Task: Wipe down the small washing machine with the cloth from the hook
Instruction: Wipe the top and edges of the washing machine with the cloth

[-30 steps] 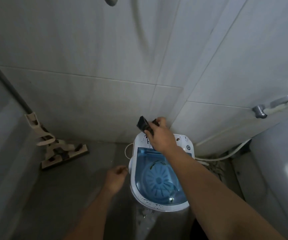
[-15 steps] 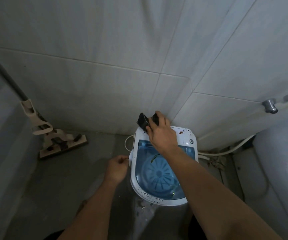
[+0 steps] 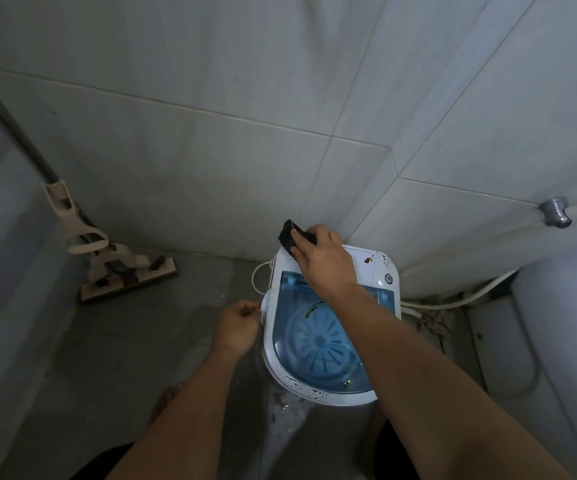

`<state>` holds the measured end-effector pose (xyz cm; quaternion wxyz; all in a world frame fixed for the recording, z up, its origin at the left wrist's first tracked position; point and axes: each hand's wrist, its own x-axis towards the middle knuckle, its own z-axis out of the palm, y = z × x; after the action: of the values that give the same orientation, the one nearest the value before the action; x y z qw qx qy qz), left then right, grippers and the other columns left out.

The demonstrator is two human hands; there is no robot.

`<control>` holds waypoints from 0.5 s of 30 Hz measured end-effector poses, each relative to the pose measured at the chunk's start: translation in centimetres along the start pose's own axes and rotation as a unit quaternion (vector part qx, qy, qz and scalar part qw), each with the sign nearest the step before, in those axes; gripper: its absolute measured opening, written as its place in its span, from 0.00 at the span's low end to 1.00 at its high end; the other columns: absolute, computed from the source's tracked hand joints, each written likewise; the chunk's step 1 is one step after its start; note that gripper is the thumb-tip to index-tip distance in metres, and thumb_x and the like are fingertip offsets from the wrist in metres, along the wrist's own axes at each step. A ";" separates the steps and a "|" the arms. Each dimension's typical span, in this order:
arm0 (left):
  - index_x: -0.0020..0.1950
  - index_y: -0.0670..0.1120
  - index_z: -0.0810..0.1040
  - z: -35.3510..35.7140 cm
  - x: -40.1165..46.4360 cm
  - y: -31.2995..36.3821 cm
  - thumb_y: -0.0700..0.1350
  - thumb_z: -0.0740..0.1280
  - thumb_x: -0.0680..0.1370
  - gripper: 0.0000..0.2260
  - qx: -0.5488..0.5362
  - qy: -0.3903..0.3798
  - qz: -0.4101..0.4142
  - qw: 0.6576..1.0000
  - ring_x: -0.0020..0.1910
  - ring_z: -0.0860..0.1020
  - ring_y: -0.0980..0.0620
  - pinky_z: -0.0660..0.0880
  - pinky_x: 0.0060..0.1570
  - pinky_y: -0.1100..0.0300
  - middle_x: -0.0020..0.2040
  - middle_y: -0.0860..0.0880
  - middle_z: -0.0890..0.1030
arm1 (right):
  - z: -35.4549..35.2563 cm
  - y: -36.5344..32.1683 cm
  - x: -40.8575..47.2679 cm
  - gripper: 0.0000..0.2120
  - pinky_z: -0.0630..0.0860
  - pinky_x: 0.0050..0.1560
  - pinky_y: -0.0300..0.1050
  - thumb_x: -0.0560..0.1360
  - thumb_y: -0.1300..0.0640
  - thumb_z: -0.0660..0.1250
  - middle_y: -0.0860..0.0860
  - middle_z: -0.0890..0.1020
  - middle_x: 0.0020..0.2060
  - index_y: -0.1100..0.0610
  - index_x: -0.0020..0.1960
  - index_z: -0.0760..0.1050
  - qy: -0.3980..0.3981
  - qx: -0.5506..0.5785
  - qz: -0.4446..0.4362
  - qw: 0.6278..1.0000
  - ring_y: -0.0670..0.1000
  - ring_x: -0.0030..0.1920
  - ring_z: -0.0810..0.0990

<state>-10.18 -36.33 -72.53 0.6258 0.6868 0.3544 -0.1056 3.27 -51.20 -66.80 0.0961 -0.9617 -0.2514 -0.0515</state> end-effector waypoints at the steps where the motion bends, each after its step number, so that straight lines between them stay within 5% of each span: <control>1: 0.43 0.49 0.83 0.0 0.0 -0.1 0.42 0.67 0.76 0.05 0.000 0.001 -0.003 1.000 0.44 0.83 0.46 0.79 0.49 0.49 0.42 0.48 0.85 | 0.0 0.0 0.2 0.18 0.81 0.37 0.54 0.81 0.50 0.66 0.58 0.77 0.56 0.52 0.70 0.77 0.001 0.015 0.006 1.000 0.61 0.50 0.76; 6: 0.39 0.48 0.82 0.2 0.2 -0.5 0.44 0.68 0.75 0.06 -0.013 0.014 -0.001 1.000 0.43 0.84 0.44 0.80 0.46 0.47 0.39 0.48 0.86 | -0.9 0.5 2.0 0.17 0.81 0.45 0.54 0.82 0.50 0.65 0.56 0.76 0.56 0.50 0.69 0.77 -0.027 0.026 0.014 0.999 0.59 0.53 0.76; 15: 0.40 0.47 0.82 0.2 0.2 0.1 0.43 0.69 0.76 0.05 -0.035 0.014 -0.025 0.999 0.42 0.84 0.43 0.82 0.48 0.45 0.39 0.47 0.85 | 0.7 -0.5 -1.5 0.19 0.80 0.34 0.49 0.81 0.45 0.64 0.55 0.75 0.56 0.50 0.70 0.75 0.029 0.001 0.014 0.999 0.57 0.54 0.75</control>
<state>-9.91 -36.45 -72.57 0.6414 0.6567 0.3841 -0.0989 1.73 -51.41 -67.60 0.1047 -0.9633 -0.2346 -0.0780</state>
